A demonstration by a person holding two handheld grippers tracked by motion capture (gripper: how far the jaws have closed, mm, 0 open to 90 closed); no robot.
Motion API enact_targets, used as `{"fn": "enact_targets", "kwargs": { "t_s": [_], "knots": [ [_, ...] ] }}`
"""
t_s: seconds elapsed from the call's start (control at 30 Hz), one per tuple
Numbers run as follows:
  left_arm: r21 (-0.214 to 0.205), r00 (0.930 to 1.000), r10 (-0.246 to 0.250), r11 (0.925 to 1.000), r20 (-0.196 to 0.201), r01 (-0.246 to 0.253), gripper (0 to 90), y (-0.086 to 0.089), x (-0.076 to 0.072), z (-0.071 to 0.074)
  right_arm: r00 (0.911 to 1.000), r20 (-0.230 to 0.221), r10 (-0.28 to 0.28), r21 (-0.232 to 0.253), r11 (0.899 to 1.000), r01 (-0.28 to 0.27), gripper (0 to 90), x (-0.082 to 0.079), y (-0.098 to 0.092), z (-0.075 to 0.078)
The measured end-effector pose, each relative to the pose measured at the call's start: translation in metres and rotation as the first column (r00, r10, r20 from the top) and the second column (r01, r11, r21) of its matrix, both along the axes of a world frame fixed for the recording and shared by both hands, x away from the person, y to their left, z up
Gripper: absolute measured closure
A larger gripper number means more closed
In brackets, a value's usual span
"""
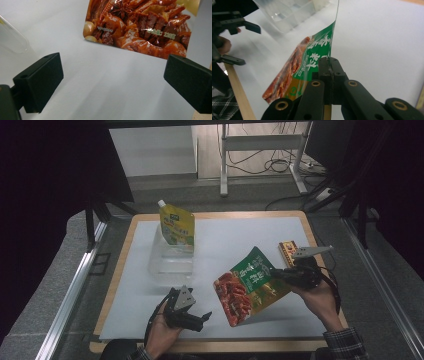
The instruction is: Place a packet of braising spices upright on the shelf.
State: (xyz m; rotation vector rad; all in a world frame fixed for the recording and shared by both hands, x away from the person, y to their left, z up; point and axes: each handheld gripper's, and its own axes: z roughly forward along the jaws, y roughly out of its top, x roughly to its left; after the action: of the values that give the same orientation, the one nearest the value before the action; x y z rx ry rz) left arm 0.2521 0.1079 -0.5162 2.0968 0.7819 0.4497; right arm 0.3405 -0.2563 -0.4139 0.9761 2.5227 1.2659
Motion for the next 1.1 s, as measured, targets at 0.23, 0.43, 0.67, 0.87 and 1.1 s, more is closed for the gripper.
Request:
{"fn": "enact_targets", "kwargs": {
  "t_s": [0.23,0.43,0.67,0.87,1.1],
  "knots": [
    [0.01,0.9993,-0.019,0.9998,0.032,0.018,1.4,-0.004,-0.004,0.002,0.9984,0.017,0.054,-0.006,0.999,-0.054,89.4,0.001,0.019,0.02],
    [-0.036,0.9991,-0.002,0.9993,0.043,0.004,0.0,0.0,-0.005,0.004,0.9952,0.037,0.091,-0.019,0.996,-0.09,89.4,0.003,0.034,0.039],
    [-0.039,0.9987,-0.003,0.9992,0.051,0.005,0.0,0.002,-0.01,0.005,0.9906,0.067,0.12,-0.054,0.992,-0.116,89.5,0.004,0.051,0.056],
    [-0.029,0.9986,0.0,0.9996,0.053,0.002,0.0,0.004,-0.014,0.005,0.9879,0.09,0.127,-0.079,0.99,-0.12,89.5,0.009,0.058,0.065],
    [-0.024,0.9989,0.015,0.9996,0.045,-0.014,0.0,0.007,-0.019,0.004,0.9864,0.112,0.12,-0.095,0.989,-0.11,89.5,0.016,0.063,0.072]
  ]
}}
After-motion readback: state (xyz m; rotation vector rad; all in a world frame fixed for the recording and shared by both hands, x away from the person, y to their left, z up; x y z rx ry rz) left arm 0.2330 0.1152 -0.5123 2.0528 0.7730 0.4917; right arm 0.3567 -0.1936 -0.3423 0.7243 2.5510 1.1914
